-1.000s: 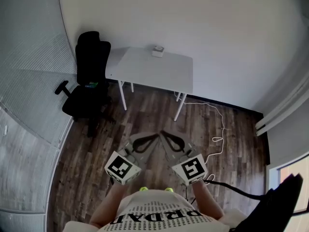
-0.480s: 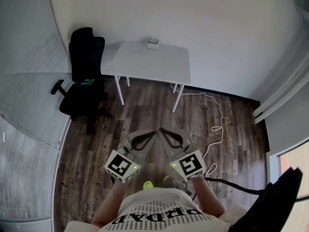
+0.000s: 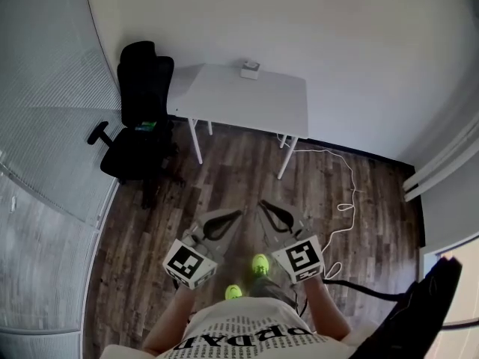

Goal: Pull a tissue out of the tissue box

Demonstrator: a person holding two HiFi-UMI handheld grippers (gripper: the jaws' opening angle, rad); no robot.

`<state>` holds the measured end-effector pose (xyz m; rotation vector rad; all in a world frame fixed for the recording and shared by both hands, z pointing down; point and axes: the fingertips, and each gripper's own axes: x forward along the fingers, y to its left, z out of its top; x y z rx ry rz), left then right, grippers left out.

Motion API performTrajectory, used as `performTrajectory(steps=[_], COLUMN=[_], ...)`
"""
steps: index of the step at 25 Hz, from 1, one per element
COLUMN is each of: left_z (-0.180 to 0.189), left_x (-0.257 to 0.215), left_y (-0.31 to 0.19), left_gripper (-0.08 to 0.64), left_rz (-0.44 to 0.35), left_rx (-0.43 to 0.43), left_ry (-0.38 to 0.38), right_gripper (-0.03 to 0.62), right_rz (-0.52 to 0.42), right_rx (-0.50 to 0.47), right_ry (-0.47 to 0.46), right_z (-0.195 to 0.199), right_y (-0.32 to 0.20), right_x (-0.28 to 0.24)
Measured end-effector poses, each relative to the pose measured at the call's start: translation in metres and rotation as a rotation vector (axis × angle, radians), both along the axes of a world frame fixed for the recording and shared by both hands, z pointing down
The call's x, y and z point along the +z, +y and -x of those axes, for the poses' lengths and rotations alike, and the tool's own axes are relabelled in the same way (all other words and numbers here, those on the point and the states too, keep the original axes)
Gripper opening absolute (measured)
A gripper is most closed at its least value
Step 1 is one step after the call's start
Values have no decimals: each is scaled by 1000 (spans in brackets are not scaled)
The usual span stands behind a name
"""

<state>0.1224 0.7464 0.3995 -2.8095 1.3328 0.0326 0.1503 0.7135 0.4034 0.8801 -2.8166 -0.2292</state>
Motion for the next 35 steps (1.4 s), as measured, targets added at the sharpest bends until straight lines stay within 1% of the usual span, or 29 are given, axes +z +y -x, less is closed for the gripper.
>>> performTrajectory(steps=[3,7,14,18,20,23,25,27,32,35], left_z=[7,2,-24,-40,-45,-52,-56,-57,-53,-47], left_x=[2,8,8,6,9,12,7,5,11,11], left_y=[-18,-54,-128,-170,-188,-214,-231,-245,-261,-270], left_gripper=[-3,-3,-3,-3,-3,-3,-3,-3,-3,-3], left_rz=[27,41,39,40,45,53,50,47,46,45], left_rx=[-29,-31,-33,-48,-59,-91,-110,-124,-127,-135], left_ry=[15,6,-8,-9,-13,-18,-9,-2,-14,7], right_gripper=[26,35,35,35,35,38,38,38,38,38], right_rz=[7,47,54,46,49,65,59,49,67,80], right_rx=[-10,-4,-35,-54,-61,-72,-88,-99,-100,-106], right_ry=[3,-21,-3,13,7,-33,-13,14,-1,-10], right_z=[2,-4,-28,-44,-50,-58,-63,-65,-63,-55], right_y=[-21,-56,-129,-172,-191,-216,-231,-246,-266,-275], right_x=[4,9,7,5,5,7,9,11,15,17])
